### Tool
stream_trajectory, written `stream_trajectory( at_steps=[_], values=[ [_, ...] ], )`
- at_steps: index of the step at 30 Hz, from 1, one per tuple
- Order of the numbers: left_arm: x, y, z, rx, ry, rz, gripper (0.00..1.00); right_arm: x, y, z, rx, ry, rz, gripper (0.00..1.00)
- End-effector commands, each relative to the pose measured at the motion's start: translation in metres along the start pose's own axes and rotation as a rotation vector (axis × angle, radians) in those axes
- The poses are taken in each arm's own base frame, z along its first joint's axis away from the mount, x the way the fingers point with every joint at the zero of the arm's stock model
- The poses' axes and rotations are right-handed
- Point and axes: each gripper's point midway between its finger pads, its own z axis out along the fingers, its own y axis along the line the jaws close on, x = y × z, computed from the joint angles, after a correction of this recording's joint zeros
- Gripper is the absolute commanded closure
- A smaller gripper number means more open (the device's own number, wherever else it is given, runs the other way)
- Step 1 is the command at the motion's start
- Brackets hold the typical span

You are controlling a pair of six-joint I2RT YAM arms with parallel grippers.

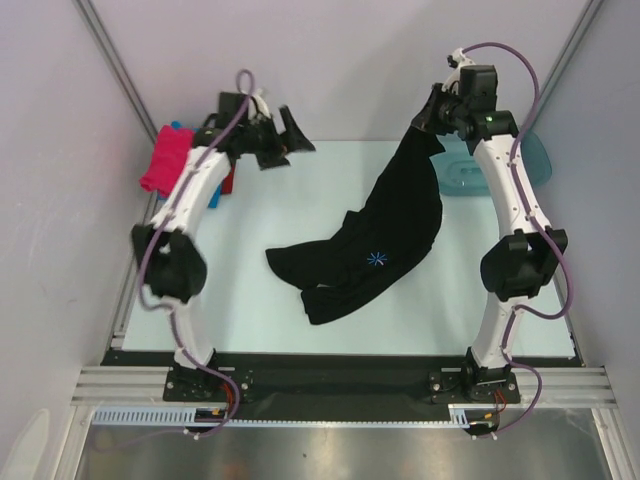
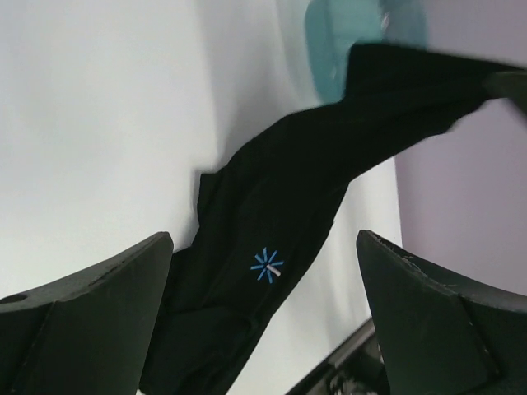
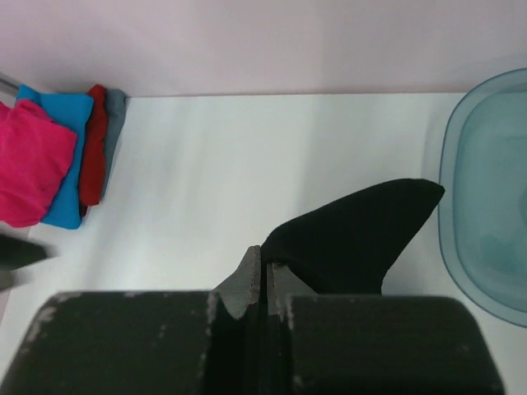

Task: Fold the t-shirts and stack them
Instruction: Flatten the tshirt out

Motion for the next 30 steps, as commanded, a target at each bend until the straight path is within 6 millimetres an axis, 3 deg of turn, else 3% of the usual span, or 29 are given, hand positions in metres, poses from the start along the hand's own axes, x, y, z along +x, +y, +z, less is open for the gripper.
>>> stream_trajectory(
  at_steps=[1,3,4,7,11,17,20,24,30],
  values=[
    [0.067,0.015,0.062,0.149,0.338,-0.050,0.00,-0.022,0.017,-0.024,-0.007,-0.063,-0.041,1.00],
    [0.083,0.014,0.076,0.214,0.418,-0.065,0.00,-0.022,0.010,-0.027,0.013,-0.064,-0.038,1.00],
    [0.086,0.025,0.083,0.158,0.432,-0.052,0.00,-0.024,0.010,-0.031,0.020,-0.074,-0.043,1.00],
    [0.103,0.038,0.090,0.120,0.470,-0.019,0.00,-0.024,0.005,-0.034,0.049,-0.075,-0.051,1.00],
    [0.122,0.035,0.096,0.148,0.485,-0.018,0.00,-0.021,0.004,-0.031,0.052,-0.070,-0.045,1.00],
    [0.132,0.037,0.114,0.159,0.470,-0.011,0.00,-0.018,0.004,-0.027,0.041,-0.061,-0.026,1.00],
    [0.141,0.044,0.131,0.132,0.472,-0.003,0.00,-0.017,0.003,-0.026,0.039,-0.057,-0.022,1.00],
    [0.134,0.059,0.154,0.032,0.401,0.076,0.00,-0.015,0.002,-0.026,0.038,-0.053,-0.018,1.00],
    [0.141,0.080,0.181,-0.044,0.386,0.103,0.00,-0.012,-0.002,-0.027,0.043,-0.044,-0.008,1.00]
  ],
)
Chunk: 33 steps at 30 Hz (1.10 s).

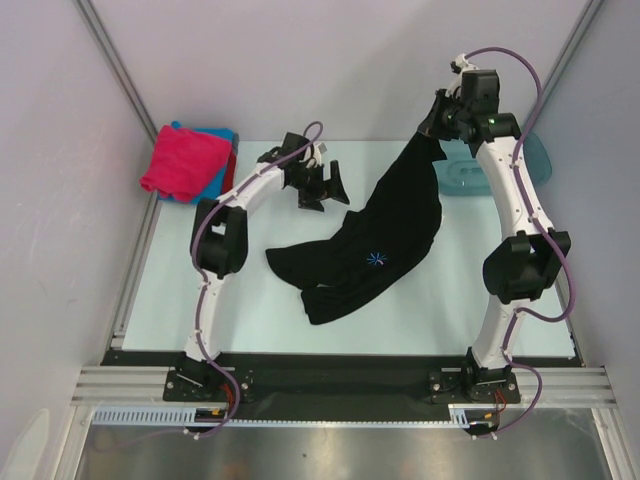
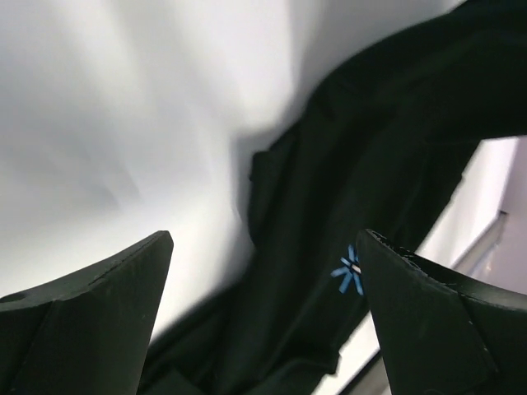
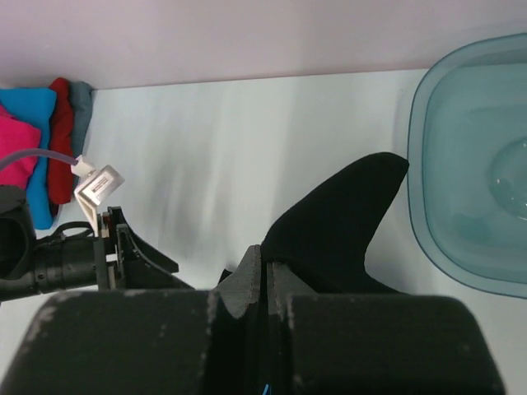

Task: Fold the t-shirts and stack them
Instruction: Flatten the tshirt out

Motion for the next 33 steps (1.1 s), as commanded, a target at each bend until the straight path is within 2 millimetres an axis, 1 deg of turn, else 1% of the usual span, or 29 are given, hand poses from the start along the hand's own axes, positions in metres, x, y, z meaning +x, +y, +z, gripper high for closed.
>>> stream_trajectory(
  at_steps=[1,2,3,5,8,11,12,13,15,16,18,19,20,22,23,24,25,28,33],
  values=[
    [-0.022,0.002,0.008,-0.039,-0.080,0.066,0.00,-0.022,0.010,-0.023,-0.029,-0.073,-0.001,1.00],
    [-0.021,0.004,0.014,-0.039,-0.077,0.065,0.00,-0.023,0.011,-0.023,-0.031,-0.075,-0.001,1.00],
    [-0.026,0.001,0.016,-0.030,-0.088,0.069,0.00,-0.022,0.011,-0.023,-0.032,-0.072,0.000,1.00],
    [-0.026,0.003,0.023,-0.037,-0.084,0.064,0.00,-0.022,0.010,-0.023,-0.032,-0.072,0.004,1.00],
    [-0.032,0.009,0.032,-0.057,-0.101,0.054,0.00,-0.023,0.009,-0.022,-0.033,-0.073,0.005,1.00],
    [-0.029,0.016,0.038,-0.083,-0.099,0.028,0.00,-0.023,0.009,-0.022,-0.033,-0.073,0.006,1.00],
    [-0.020,0.020,0.040,-0.089,-0.071,0.018,0.00,-0.023,0.009,-0.022,-0.032,-0.074,0.006,1.00],
    [-0.014,0.019,0.039,-0.091,-0.056,0.022,0.00,-0.022,0.010,-0.021,-0.032,-0.071,0.006,1.00],
    [0.005,0.016,0.042,-0.054,-0.007,0.020,0.00,-0.022,0.009,-0.021,-0.029,-0.072,0.005,1.00],
    [0.007,0.010,0.042,-0.031,0.002,0.027,0.00,-0.022,0.008,-0.020,-0.028,-0.072,0.005,1.00],
    [0.002,0.003,0.045,0.006,-0.013,0.053,0.00,-0.023,0.009,-0.020,-0.030,-0.074,0.006,1.00],
    [-0.006,-0.002,0.043,0.015,-0.032,0.062,0.00,-0.022,0.009,-0.018,-0.033,-0.073,0.005,1.00],
    [-0.005,0.002,0.049,0.006,-0.025,0.064,0.00,-0.023,0.009,-0.017,-0.034,-0.073,0.006,1.00],
    [-0.006,-0.001,0.051,0.019,-0.021,0.069,0.00,-0.024,0.010,-0.016,-0.040,-0.074,0.011,1.00],
    [-0.005,-0.001,0.052,0.020,-0.018,0.065,0.00,-0.023,0.009,-0.014,-0.039,-0.073,0.013,1.00],
    [0.001,0.004,0.055,0.017,-0.005,0.056,0.00,-0.023,0.009,-0.014,-0.041,-0.071,0.014,1.00],
    [0.004,0.001,0.057,0.038,0.003,0.054,0.00,-0.023,0.010,-0.014,-0.043,-0.070,0.015,1.00],
    [0.014,0.002,0.062,0.040,0.030,0.046,0.01,-0.021,0.008,-0.013,-0.040,-0.064,0.020,1.00],
    [0.025,0.003,0.068,0.023,0.050,0.047,0.08,-0.018,0.007,-0.013,-0.039,-0.058,0.026,1.00]
  ],
)
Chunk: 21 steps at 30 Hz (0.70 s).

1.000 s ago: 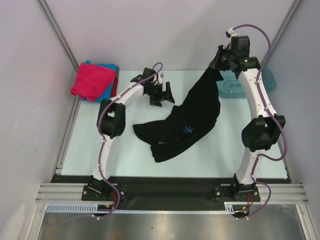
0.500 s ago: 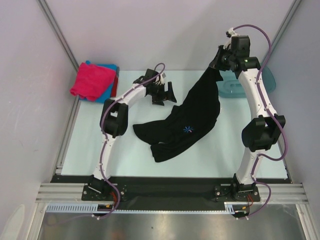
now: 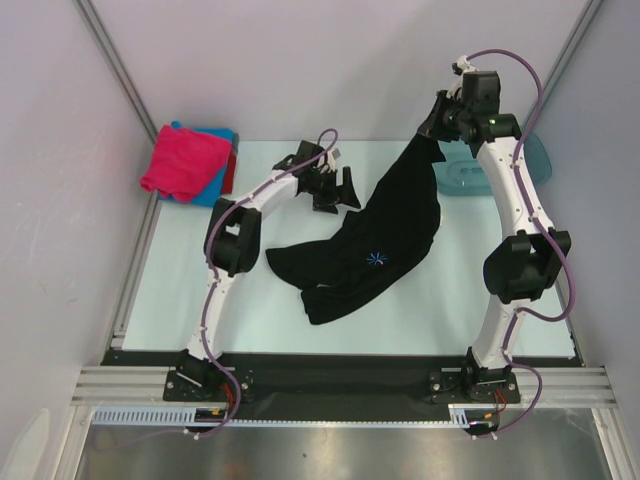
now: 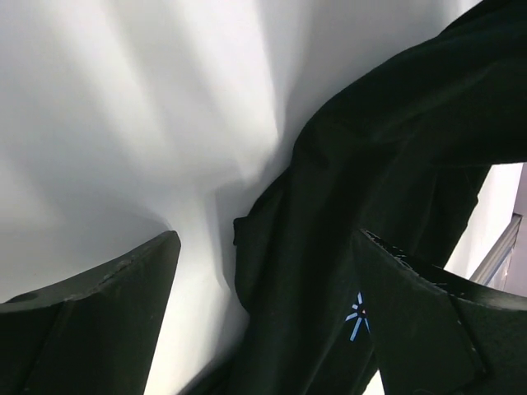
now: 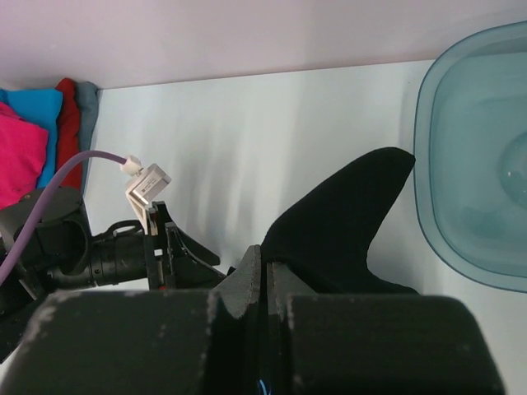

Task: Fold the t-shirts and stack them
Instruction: Flatten the tshirt out

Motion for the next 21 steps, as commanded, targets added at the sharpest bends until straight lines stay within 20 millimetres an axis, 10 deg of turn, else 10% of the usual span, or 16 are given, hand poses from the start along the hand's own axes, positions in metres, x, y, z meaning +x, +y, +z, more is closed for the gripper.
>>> stream_trajectory(
  at_steps=[1,9,11,21],
  values=[
    [0.025,0.004,0.014,-0.017,0.061,-0.004,0.08,-0.022,0.011,-0.015,-0.038,-0.070,-0.008,1.00],
    [0.036,0.012,0.024,-0.027,0.089,-0.007,0.18,-0.020,0.009,-0.017,-0.035,-0.067,-0.005,1.00],
    [0.039,0.012,0.027,-0.012,0.093,-0.003,0.67,-0.019,0.009,-0.019,-0.035,-0.066,-0.003,1.00],
    [0.034,0.025,0.034,-0.084,0.077,-0.010,0.65,-0.015,0.006,-0.022,-0.036,-0.057,0.007,1.00]
  ],
)
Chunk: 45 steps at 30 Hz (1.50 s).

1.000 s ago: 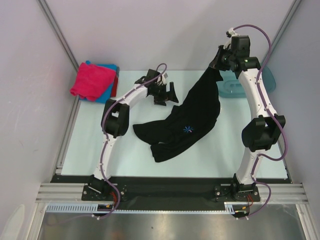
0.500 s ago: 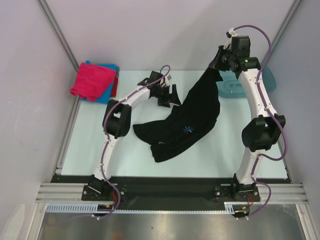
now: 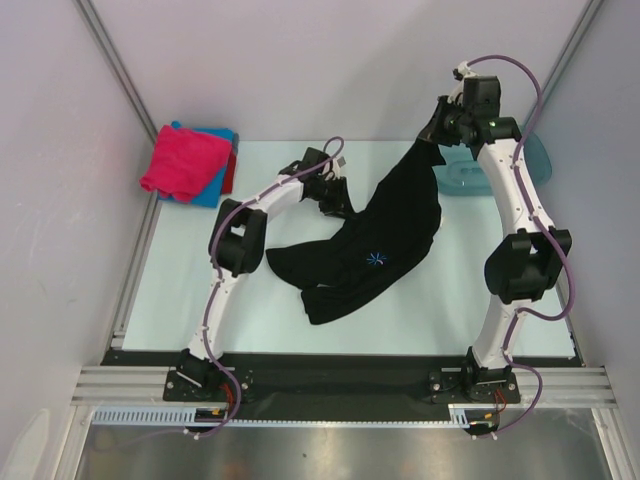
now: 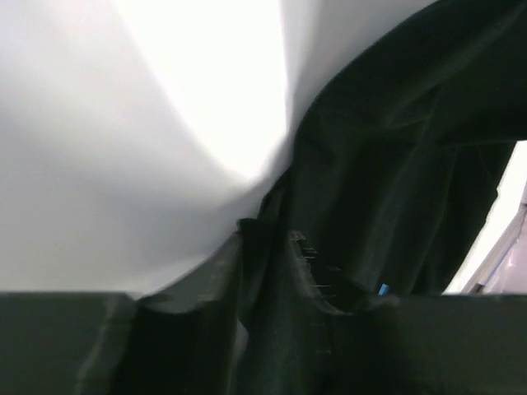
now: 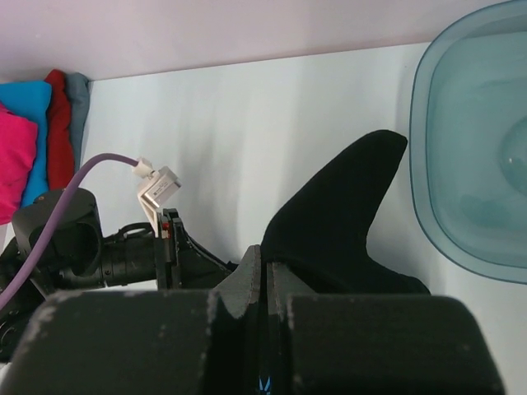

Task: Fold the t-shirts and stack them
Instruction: Flatten the tshirt out

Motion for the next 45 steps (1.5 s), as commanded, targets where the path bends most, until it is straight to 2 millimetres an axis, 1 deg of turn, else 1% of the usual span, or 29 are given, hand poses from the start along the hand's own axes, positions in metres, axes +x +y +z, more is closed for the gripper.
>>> stream_trajectory(
  at_steps=[1,3,6,11,12,15,16,17,19,20,21,23,24,26,27,28,30,31,33,34,36,37,38,40,41,42,43,44,45],
  values=[
    [0.012,0.026,0.017,-0.103,0.027,-0.010,0.73,-0.025,0.016,-0.027,-0.042,-0.082,-0.007,1.00],
    [0.012,0.028,0.019,-0.112,0.030,-0.015,0.87,-0.024,0.016,-0.026,-0.044,-0.078,-0.004,1.00],
    [0.011,0.030,0.019,-0.121,0.027,-0.018,0.99,-0.024,0.016,-0.026,-0.045,-0.079,-0.002,1.00],
    [0.002,0.024,0.010,-0.136,0.007,0.011,1.00,-0.022,0.016,-0.025,-0.045,-0.075,-0.002,1.00],
    [-0.004,0.019,0.004,-0.134,-0.008,0.024,1.00,-0.022,0.014,-0.025,-0.037,-0.074,-0.002,1.00],
    [-0.023,0.001,-0.029,-0.172,-0.065,0.087,1.00,-0.015,0.008,-0.024,-0.016,-0.060,-0.001,1.00],
    [-0.025,-0.003,-0.040,-0.183,-0.070,0.116,1.00,-0.015,0.007,-0.026,-0.010,-0.062,-0.003,1.00],
    [-0.033,-0.023,-0.066,-0.177,-0.110,0.145,1.00,-0.013,0.006,-0.026,-0.005,-0.057,-0.005,1.00],
    [-0.037,-0.037,-0.097,-0.199,-0.163,0.163,1.00,-0.010,0.001,-0.026,0.014,-0.052,-0.009,1.00],
    [-0.045,-0.060,-0.128,-0.188,-0.224,0.186,1.00,-0.008,0.000,-0.027,0.020,-0.050,-0.010,1.00],
    [-0.037,-0.062,-0.140,-0.203,-0.230,0.181,1.00,-0.008,-0.002,-0.026,0.027,-0.050,-0.011,1.00],
    [-0.034,-0.074,-0.164,-0.208,-0.267,0.172,1.00,-0.003,-0.006,-0.023,0.040,-0.040,-0.010,1.00],
    [-0.032,-0.090,-0.192,-0.199,-0.312,0.183,1.00,-0.002,-0.008,-0.023,0.049,-0.038,-0.011,1.00],
    [-0.027,-0.097,-0.217,-0.222,-0.344,0.177,1.00,0.000,-0.011,-0.020,0.061,-0.031,-0.010,1.00],
    [-0.027,-0.110,-0.241,-0.222,-0.389,0.193,1.00,0.002,-0.012,-0.019,0.064,-0.027,-0.009,1.00],
    [-0.023,-0.110,-0.256,-0.255,-0.402,0.191,1.00,0.004,-0.013,-0.018,0.067,-0.022,-0.008,1.00],
    [-0.022,-0.122,-0.283,-0.267,-0.446,0.208,1.00,0.007,-0.016,-0.014,0.076,-0.014,-0.005,1.00],
    [-0.016,-0.130,-0.302,-0.266,-0.464,0.219,1.00,0.008,-0.017,-0.013,0.078,-0.011,-0.005,1.00],
    [-0.012,-0.142,-0.324,-0.257,-0.496,0.228,1.00,0.012,-0.021,-0.011,0.092,-0.003,-0.003,1.00],
    [-0.004,-0.148,-0.338,-0.254,-0.503,0.224,1.00,0.012,-0.023,-0.010,0.101,-0.004,-0.002,1.00],
    [0.004,-0.156,-0.355,-0.249,-0.526,0.210,1.00,0.012,-0.031,-0.013,0.145,-0.008,-0.008,1.00],
    [0.012,-0.155,-0.362,-0.262,-0.520,0.193,1.00,0.011,-0.034,-0.015,0.168,-0.016,-0.009,1.00],
    [0.016,-0.160,-0.380,-0.267,-0.560,0.187,1.00,0.008,-0.045,-0.019,0.230,-0.031,-0.009,1.00],
    [0.027,-0.160,-0.396,-0.284,-0.578,0.148,1.00,0.002,-0.057,-0.029,0.305,-0.057,-0.016,1.00],
    [0.032,-0.165,-0.413,-0.285,-0.620,0.138,1.00,-0.004,-0.070,-0.037,0.382,-0.086,-0.018,1.00],
    [0.033,-0.162,-0.426,-0.320,-0.661,0.102,1.00,-0.009,-0.080,-0.043,0.425,-0.104,-0.014,1.00],
    [0.041,-0.158,-0.436,-0.350,-0.670,0.080,1.00,-0.017,-0.085,-0.055,0.457,-0.137,-0.011,1.00],
    [0.042,-0.160,-0.449,-0.362,-0.703,0.071,1.00,-0.024,-0.094,-0.064,0.511,-0.168,-0.007,1.00],
    [0.049,-0.153,-0.465,-0.410,-0.736,0.042,1.00,-0.031,-0.105,-0.073,0.543,-0.194,0.005,1.00]
  ],
)
